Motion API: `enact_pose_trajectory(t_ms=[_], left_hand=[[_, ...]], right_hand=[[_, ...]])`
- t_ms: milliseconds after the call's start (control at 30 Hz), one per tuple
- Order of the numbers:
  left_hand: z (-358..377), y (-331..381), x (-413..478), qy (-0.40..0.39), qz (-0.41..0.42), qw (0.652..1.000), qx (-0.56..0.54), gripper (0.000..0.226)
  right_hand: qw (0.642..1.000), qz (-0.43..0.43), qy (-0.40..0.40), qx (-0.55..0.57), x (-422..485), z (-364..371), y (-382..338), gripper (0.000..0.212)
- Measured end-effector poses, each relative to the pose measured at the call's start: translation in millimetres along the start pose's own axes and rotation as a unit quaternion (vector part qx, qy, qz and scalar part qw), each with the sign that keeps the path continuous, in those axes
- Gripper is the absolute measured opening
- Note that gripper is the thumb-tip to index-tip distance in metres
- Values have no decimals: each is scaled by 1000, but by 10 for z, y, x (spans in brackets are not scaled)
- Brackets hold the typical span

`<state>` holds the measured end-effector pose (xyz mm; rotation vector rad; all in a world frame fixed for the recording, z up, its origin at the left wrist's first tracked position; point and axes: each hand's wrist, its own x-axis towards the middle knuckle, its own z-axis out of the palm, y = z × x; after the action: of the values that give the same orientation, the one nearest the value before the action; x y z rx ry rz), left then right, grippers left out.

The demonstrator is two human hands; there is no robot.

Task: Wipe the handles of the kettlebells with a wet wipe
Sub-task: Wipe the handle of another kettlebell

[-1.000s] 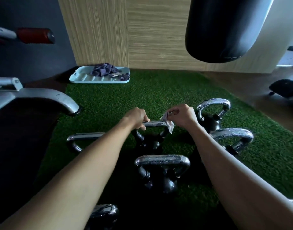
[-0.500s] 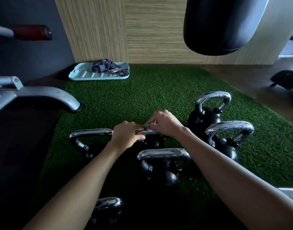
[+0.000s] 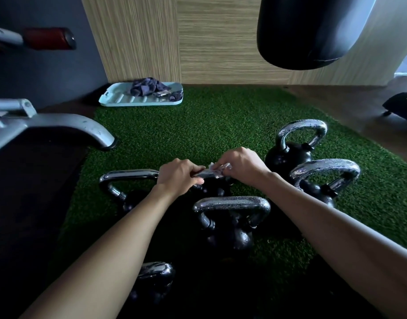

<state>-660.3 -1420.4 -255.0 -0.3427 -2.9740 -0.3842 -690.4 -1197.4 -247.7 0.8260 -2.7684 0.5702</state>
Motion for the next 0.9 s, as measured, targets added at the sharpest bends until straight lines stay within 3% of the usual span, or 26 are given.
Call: enact_pose_trajectory(t_ms=[167,300,467,600,767,900], left_hand=[[-31,43,34,-5,3,998,68,50],[-34,119,50,-1,49,987,154,57],[-60,65,124,-16,30,993,115,51],[-29,52,188,-6,14,995,97,50],[-31,86,246,-12,20,994,103,48],[-72,52,274,-27,13,991,133,49]], right_hand=[[996,47,80,-11,-310,-120,372,17],[990,71,108,56,-429,-24,492,21],[987,57,121,86,-240,8,365,20],[957,140,179,182,-268,191,474,24],[913,282,152,254,-390,388,678,26],[905,281,144,286,-314,391,708,28]])
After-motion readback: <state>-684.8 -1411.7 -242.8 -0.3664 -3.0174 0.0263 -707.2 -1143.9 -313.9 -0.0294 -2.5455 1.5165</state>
